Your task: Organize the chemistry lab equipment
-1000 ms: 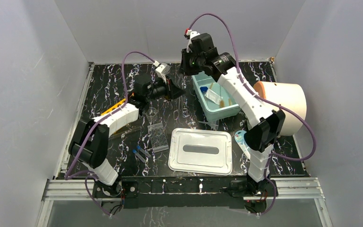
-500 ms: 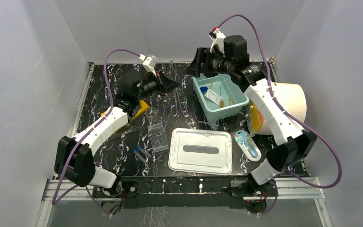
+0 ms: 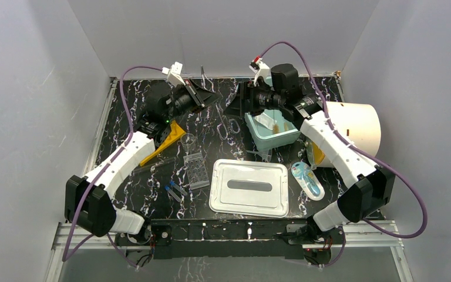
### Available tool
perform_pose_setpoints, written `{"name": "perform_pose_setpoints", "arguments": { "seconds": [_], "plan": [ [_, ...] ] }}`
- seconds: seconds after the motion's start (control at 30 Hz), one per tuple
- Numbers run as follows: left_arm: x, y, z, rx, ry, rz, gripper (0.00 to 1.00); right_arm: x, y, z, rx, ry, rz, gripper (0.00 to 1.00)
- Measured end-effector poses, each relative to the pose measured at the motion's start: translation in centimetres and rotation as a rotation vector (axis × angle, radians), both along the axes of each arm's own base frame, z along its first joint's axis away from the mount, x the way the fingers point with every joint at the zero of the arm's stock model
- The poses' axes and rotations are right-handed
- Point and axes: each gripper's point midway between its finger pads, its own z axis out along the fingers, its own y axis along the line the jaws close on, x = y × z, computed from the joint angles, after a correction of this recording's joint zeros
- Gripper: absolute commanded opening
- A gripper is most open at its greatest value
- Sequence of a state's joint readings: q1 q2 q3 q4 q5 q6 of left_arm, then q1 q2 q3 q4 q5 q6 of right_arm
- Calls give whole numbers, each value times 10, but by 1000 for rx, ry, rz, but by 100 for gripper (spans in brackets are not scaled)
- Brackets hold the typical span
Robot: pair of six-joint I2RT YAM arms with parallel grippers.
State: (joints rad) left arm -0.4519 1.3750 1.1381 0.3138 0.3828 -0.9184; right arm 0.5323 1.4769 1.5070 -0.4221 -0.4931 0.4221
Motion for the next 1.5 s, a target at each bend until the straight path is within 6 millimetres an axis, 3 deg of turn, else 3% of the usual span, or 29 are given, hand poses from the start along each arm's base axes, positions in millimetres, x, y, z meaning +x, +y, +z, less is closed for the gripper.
{"name": "perform_pose_setpoints", "arguments": {
  "seconds": [0.23,0.5,0.57,0.77,0.83,0.93,1.1,1.33,1.5],
  "plan": [
    [2,4,-1,-21,48,36,0,-11,20,1,6,-22,53,78],
    [5,8,-11,-13,111,77,0,0,39,-20,-95,-60,38,69],
    [5,9,-13,-14,123,84,0,-1,45,-27,-131,-69,40,62],
    [6,12,-17,-6,147,106,1,-2,55,-39,-185,-82,49,23],
    [7,14,-19,0,157,116,7,-5,57,-39,-189,-92,61,11],
    [6,15,-20,9,158,120,24,-5,58,-39,-196,-102,69,2],
    [7,18,-20,38,139,133,68,0,55,-43,-219,-117,56,0],
    [8,24,-13,98,85,146,84,11,45,-48,-273,-152,21,0],
    [7,29,-3,139,22,152,87,27,23,-54,-316,-154,-19,0]
  ]
}}
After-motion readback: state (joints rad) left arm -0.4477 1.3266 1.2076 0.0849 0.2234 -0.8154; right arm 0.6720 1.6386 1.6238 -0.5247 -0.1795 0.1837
